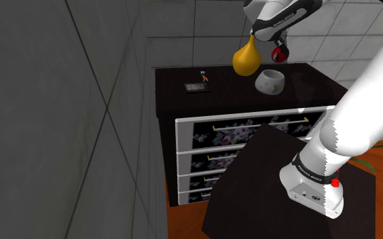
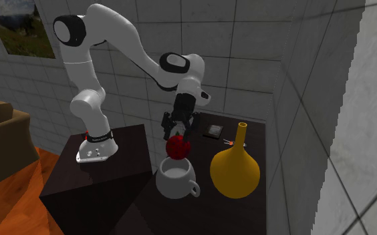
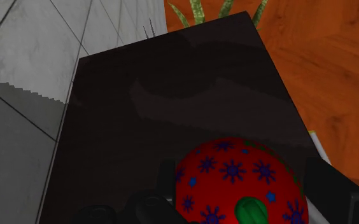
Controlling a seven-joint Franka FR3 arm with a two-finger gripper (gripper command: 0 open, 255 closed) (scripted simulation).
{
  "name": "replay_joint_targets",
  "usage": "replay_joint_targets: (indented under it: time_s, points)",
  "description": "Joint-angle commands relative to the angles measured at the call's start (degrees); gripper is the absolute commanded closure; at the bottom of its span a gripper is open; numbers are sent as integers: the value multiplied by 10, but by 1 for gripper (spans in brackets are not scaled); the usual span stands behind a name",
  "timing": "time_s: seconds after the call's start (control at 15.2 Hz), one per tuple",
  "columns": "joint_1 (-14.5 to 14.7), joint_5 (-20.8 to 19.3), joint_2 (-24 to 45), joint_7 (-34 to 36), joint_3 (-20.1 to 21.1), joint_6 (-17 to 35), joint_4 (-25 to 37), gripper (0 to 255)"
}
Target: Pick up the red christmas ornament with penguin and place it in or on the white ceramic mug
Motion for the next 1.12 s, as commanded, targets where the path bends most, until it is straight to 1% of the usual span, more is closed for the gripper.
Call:
replay_joint_targets:
  time_s: [0.0,0.66,1.06]
  points:
    - [-2,-2,7,9,-2,11,-6,255]
    - [-8,-10,49,55,-6,63,-33,255]
    - [-8,-10,49,55,-6,63,-33,255]
